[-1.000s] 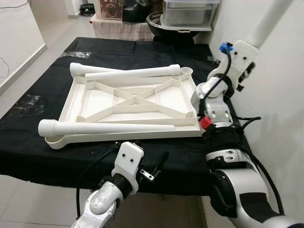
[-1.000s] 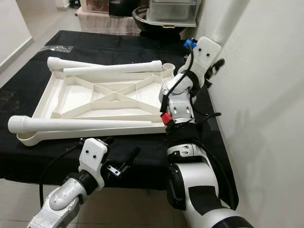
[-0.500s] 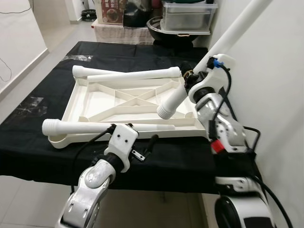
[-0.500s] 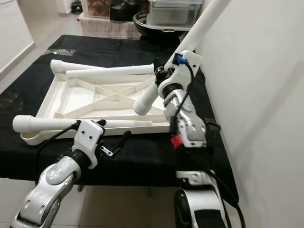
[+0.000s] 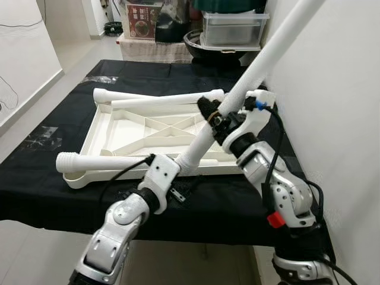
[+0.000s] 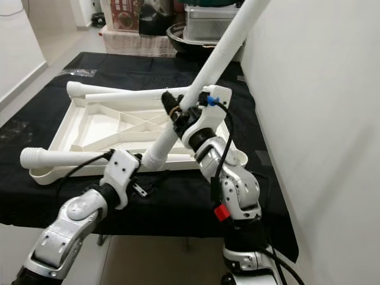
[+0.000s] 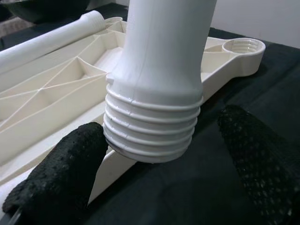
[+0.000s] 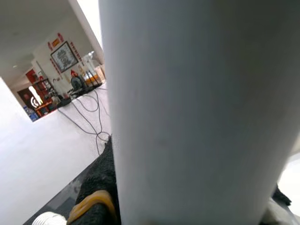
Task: Building children table
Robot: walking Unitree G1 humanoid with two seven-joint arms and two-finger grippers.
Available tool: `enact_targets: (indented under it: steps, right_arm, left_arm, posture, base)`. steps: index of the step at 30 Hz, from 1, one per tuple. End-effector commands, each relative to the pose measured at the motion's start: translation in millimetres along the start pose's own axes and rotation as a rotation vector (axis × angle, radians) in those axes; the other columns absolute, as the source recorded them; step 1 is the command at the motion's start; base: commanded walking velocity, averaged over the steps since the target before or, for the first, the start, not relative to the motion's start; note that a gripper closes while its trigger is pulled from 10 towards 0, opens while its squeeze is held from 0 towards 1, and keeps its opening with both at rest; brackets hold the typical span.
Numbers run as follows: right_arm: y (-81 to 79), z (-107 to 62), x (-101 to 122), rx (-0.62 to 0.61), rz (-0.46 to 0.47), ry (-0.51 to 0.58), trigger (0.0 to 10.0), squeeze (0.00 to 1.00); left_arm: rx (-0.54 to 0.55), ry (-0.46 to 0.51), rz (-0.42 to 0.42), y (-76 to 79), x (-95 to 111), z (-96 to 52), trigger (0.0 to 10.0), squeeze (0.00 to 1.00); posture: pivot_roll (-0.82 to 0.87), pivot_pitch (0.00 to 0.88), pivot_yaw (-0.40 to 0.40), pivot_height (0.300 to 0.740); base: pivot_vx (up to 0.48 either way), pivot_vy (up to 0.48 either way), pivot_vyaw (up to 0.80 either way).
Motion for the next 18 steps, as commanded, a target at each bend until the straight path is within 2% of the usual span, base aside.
enact_targets:
  steps: [1,9,16,18]
  right_arm:
    - [-17.3,-1.1,1.1,0.072,0.041,0.008,10.0,0.00]
    - [-34.0,-10.0,-7.1,0.151,0.029,-0.036,10.0,0.00]
    - [-36.1,-12.1,-10.4,0.155,0.035,-0.052,10.0,0.00]
    - [-37.1,-14.7,-15.7,0.158,0.038,-0.073,10.0,0.00]
  left_arm:
    - [-0.050,-0.028,0.002,8.2,-6.0,4.1,10.0,0.00]
    - [-0.029,-0.016,0.036,2.2,-3.7,13.9,10.0,0.00]
    - [-0.042,-0.007,0.037,3.2,-2.0,15.9,10.0,0.00]
    - [-0.073,-0.015,0.040,9.2,-4.4,17.4,10.0,0.00]
  posture:
    - [0.05,0.039,-0.020,0.740]
    - [0.05,0.035,-0.019,0.740]
    - [0.05,0.028,-0.018,0.740]
    - [0.05,0.026,-0.018,0.740]
  base:
    - [0.000,0.000,0.00]
    - [0.000,0.000,0.00]
    - [0.000,0.000,0.00]
    - [0.000,0.000,0.00]
Point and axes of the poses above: a point about 5 cm out from each wrist's last joint towards the gripper, its own z axis pointing out of the wrist towards the gripper, its own x axis along the axis of the wrist's last joint, y = z × x, the point moved 3 cm from there along z, pointing out of the wrist towards the gripper, and after that the axes turned 4 degrees about -z, right-handed, at the moved point
